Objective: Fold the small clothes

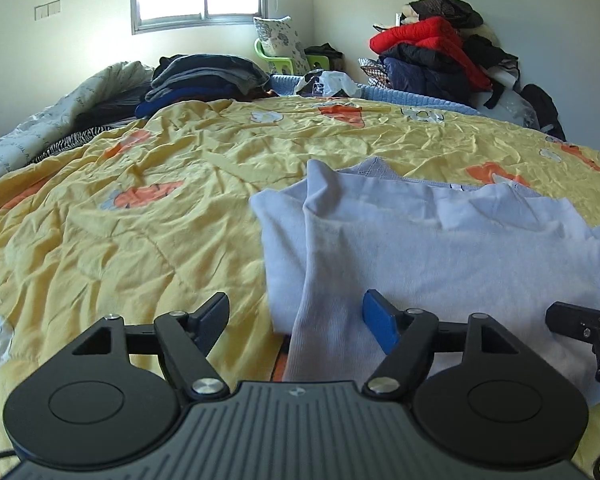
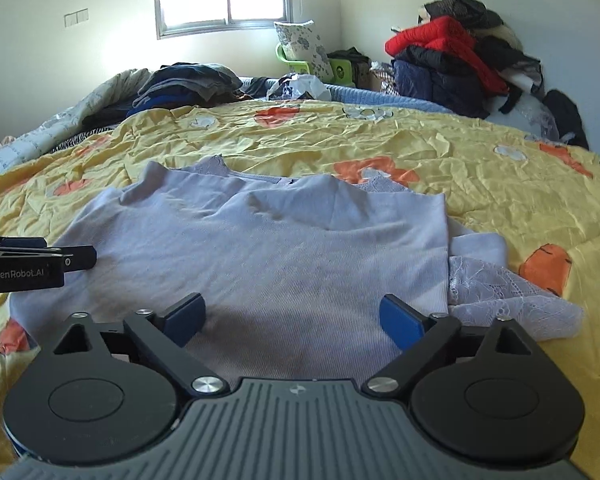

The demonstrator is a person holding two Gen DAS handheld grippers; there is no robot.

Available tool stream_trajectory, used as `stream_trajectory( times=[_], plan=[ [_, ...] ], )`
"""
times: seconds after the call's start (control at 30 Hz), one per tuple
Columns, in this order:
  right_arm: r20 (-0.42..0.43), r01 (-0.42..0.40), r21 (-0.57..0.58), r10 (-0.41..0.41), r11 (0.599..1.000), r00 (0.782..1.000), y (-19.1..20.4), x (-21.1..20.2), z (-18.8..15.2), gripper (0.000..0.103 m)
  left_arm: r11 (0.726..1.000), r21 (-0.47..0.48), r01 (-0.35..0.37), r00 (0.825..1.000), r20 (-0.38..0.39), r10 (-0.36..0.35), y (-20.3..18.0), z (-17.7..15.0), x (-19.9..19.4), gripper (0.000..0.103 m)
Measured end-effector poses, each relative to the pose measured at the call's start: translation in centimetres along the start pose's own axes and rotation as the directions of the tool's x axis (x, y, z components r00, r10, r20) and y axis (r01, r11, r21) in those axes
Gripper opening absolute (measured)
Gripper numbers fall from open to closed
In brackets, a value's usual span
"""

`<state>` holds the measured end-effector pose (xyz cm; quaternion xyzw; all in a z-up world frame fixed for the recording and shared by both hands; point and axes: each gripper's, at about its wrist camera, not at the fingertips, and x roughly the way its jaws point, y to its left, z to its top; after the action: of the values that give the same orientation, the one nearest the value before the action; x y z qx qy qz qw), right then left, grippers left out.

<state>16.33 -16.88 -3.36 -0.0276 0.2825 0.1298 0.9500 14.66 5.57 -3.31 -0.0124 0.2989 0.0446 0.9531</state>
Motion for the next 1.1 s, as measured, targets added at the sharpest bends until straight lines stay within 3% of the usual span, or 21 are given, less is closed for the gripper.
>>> stream_trajectory(
  times=[0.13, 0.33, 0.5, 0.7, 0.9, 1.0, 1.1],
  plan=[
    [0.005, 0.049, -0.053, -0.049, 0.997, 0.999, 1.1, -0.3, -0.7, 0.103, 1.0, -0.017, -0.002, 1.0, 0.025, 0.003, 0.7, -1.0, -0.4, 0.082],
    [-0.029, 0.065, -0.096, -0.069, 0.993, 0.997, 1.8, 0.3, -0.7, 0.103, 0.993, -0.115, 0.037, 0.999, -0.003, -0.038, 2.1, -1.3, 0.0, 0.087],
    [-0.03, 0.067, -0.098, -0.07, 0.993, 0.997, 1.8, 0.3, -0.7, 0.103, 0.994, -0.099, 0.044, 0.999, -0.016, -0.046, 1.7, -1.3, 0.1, 0.099],
    [-0.03, 0.067, -0.098, -0.07, 0.993, 0.997, 1.8, 0.3, -0.7, 0.103, 0.993, -0.1, 0.054, 0.998, -0.017, -0.056, 1.7, -1.4, 0.1, 0.1],
    [0.007, 0.082, -0.107, -0.082, 0.991, 0.997, 2.1, -0.4, -0.8, 0.102, 0.984, -0.121, 0.134, 0.991, -0.012, -0.137, 3.0, -1.0, 0.2, 0.101],
    [0.033, 0.084, -0.15, -0.08, 0.985, 0.996, 3.2, -1.2, -0.8, 0.102, 0.978, -0.122, 0.166, 0.985, -0.029, -0.171, 3.9, -0.3, 0.7, 0.101],
    [0.081, 0.088, -0.251, -0.07, 0.964, 0.994, 5.2, -2.5, -0.9, 0.102, 0.962, -0.181, 0.203, 0.975, -0.054, -0.215, 5.3, 0.9, 1.7, 0.101]
  ],
)
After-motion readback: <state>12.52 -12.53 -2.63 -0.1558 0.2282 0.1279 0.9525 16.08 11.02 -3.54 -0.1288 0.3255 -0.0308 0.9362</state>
